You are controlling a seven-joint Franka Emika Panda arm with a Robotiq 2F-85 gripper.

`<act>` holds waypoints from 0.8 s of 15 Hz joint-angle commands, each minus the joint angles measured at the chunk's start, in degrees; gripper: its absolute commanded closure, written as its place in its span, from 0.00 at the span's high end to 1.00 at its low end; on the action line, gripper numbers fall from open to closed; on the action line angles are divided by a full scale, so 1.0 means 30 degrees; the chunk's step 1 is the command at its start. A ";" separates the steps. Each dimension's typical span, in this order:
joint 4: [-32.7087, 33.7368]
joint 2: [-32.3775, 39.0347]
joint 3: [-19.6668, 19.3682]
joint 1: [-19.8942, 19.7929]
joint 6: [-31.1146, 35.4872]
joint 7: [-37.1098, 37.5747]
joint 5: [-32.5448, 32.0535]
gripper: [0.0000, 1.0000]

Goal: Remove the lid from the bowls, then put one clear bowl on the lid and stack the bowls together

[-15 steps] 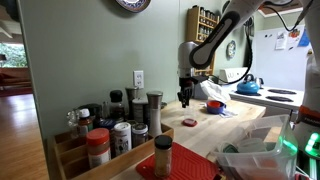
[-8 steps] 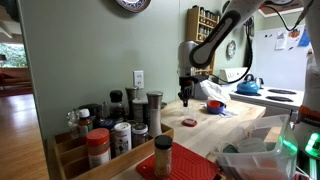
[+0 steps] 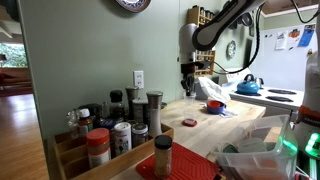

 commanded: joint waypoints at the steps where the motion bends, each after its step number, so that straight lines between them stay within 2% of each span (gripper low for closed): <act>1: -0.0827 -0.2085 0.0685 0.0261 -0.1030 -0.1891 0.1615 0.00; 8: -0.0658 -0.1463 0.1138 0.0642 -0.1879 -0.5088 0.4024 0.00; 12: -0.0905 -0.0757 0.1125 0.0570 -0.1770 -0.4956 0.4009 0.00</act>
